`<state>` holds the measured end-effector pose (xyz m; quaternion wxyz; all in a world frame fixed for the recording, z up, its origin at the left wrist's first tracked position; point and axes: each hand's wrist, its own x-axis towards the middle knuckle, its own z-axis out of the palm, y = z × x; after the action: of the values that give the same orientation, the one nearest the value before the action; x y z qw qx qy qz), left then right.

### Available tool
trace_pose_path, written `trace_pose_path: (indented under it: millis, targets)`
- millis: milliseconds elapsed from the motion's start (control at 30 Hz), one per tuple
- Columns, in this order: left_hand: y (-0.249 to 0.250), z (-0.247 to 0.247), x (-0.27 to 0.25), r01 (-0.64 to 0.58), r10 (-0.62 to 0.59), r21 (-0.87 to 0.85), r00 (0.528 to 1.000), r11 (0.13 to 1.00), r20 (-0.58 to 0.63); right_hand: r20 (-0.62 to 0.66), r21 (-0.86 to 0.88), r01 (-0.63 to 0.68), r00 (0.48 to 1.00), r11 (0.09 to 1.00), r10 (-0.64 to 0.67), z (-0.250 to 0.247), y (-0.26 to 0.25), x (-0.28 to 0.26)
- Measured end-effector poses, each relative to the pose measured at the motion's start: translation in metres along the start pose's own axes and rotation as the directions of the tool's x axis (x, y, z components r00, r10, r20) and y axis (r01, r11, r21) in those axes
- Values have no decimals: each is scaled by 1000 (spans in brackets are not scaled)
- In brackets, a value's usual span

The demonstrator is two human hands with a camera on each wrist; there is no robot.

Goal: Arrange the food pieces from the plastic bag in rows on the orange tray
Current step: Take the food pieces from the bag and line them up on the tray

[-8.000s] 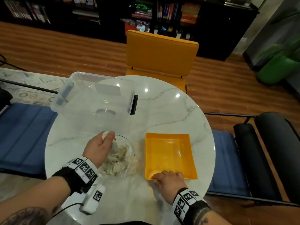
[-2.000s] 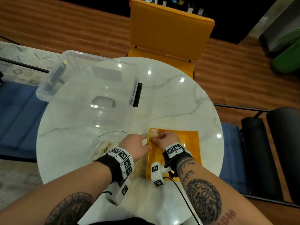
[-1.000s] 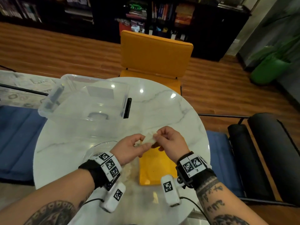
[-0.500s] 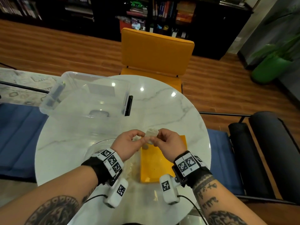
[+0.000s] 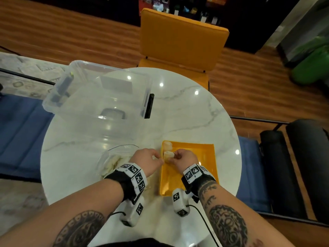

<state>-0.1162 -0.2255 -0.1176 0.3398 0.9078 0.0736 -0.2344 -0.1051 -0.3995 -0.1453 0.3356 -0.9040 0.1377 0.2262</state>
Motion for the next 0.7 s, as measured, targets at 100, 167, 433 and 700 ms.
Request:
trace_pose_path:
  millis: [100, 167, 433, 700]
  targets:
    - [-1, 2, 0, 9, -9, 7, 1000, 1000, 0, -3, 49, -57, 998, 997, 58, 7, -3, 8]
    - [-2, 2, 1, 9, -9, 2, 1000, 1000, 0, 2, 60, -78, 997, 995, 78, 10, -4, 11]
    - [-4, 4, 3, 8, -8, 35, 1000, 999, 13, -5, -71, -82, 997, 994, 82, -2, -9, 20]
    - [-4, 5, 1, 6, -7, 42, 1000, 999, 21, 28, -123, -100, 994, 987, 105, 1, -12, 29]
